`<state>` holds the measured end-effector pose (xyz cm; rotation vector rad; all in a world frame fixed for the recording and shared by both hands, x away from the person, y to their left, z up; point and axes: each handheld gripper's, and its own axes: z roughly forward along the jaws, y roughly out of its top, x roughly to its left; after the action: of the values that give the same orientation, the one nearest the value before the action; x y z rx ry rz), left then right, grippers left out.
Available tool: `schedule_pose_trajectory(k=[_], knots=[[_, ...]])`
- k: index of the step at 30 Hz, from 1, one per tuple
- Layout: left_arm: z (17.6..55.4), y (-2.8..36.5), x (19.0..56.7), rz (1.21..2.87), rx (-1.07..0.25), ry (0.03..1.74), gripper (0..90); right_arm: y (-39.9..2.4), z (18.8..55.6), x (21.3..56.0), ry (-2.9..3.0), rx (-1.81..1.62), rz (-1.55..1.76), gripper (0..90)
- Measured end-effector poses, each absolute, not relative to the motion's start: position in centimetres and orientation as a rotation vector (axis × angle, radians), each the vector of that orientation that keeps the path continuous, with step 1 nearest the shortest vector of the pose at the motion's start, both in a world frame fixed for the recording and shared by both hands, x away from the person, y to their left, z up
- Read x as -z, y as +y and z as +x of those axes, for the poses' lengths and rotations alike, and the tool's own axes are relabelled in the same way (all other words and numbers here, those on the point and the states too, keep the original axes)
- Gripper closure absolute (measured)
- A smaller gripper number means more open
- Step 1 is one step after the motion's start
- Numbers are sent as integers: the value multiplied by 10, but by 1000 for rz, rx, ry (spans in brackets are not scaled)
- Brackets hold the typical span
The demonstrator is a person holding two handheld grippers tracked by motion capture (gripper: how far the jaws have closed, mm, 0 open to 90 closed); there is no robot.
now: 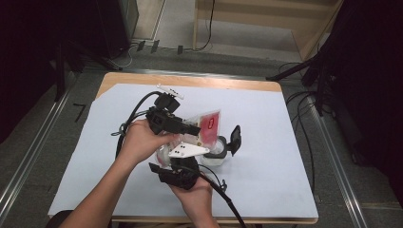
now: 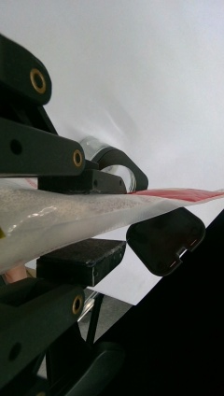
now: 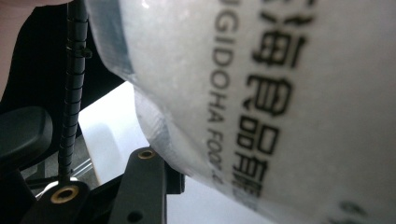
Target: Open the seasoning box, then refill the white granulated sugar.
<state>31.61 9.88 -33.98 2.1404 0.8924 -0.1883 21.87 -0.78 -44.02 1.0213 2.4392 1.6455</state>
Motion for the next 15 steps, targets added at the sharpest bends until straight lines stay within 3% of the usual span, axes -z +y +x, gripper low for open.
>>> schedule_pose_trajectory(k=[15], knots=[[316,100,340,2147,186,894,680,-8,219,440,2438,-1646,1021,631]])
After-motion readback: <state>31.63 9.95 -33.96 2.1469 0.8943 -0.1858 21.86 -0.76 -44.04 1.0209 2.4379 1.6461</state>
